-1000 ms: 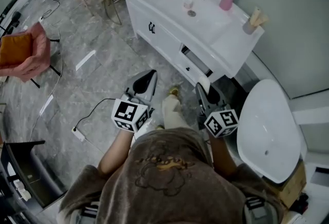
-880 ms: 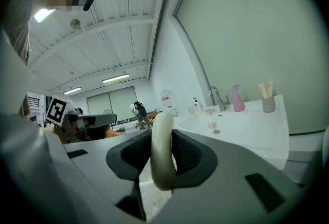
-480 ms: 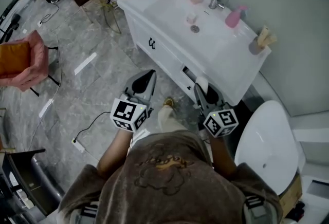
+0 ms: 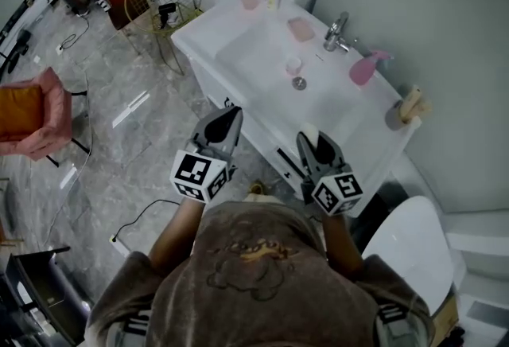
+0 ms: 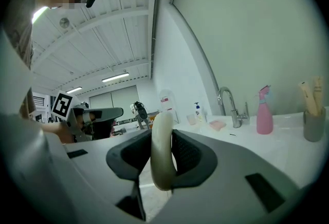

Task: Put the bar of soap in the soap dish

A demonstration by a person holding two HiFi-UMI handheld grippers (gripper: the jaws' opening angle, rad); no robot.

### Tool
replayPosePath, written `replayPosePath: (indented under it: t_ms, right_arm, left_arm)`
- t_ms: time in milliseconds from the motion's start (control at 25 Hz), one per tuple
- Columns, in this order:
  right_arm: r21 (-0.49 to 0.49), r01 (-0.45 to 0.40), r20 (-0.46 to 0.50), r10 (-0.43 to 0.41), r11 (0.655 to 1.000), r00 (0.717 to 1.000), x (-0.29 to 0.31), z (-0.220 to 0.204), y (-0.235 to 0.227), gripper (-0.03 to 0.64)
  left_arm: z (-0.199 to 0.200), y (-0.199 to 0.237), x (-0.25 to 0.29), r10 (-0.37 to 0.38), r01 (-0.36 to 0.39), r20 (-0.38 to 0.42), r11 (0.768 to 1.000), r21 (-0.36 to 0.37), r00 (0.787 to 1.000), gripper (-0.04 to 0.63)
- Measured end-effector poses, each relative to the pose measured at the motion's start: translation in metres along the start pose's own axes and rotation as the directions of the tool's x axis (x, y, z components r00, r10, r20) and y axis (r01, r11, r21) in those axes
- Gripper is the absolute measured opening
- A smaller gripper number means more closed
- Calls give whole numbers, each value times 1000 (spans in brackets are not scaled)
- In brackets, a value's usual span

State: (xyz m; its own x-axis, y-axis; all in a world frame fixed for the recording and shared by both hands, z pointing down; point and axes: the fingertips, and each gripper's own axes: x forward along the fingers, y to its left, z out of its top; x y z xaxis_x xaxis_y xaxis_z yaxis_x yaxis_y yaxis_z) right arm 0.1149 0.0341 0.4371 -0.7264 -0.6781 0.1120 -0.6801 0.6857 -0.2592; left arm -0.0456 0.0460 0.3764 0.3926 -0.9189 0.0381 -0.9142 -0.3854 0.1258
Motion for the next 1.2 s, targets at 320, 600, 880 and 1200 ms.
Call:
replayPosePath:
  t_ms: [320, 600, 880, 1200]
  right_arm:
    - [7, 2, -11, -2, 1000, 1000, 76, 15, -42, 120]
    - [8, 53, 7, -53, 999, 999, 144, 33, -79, 120]
    - [7, 142, 33, -142, 990, 989, 217, 58, -114, 120]
    - [8, 260, 54, -260, 966, 964, 271, 86, -139, 120]
  left_arm:
    - [0, 51, 67, -6, 5, -17, 1000, -12, 1000, 5]
    - [3, 100, 138, -78, 77, -34, 997, -9, 996, 5]
    - [15, 160, 205, -167, 167, -62, 986, -19, 984, 5]
    - [31, 201, 263, -296, 295, -104, 955, -24, 950, 5]
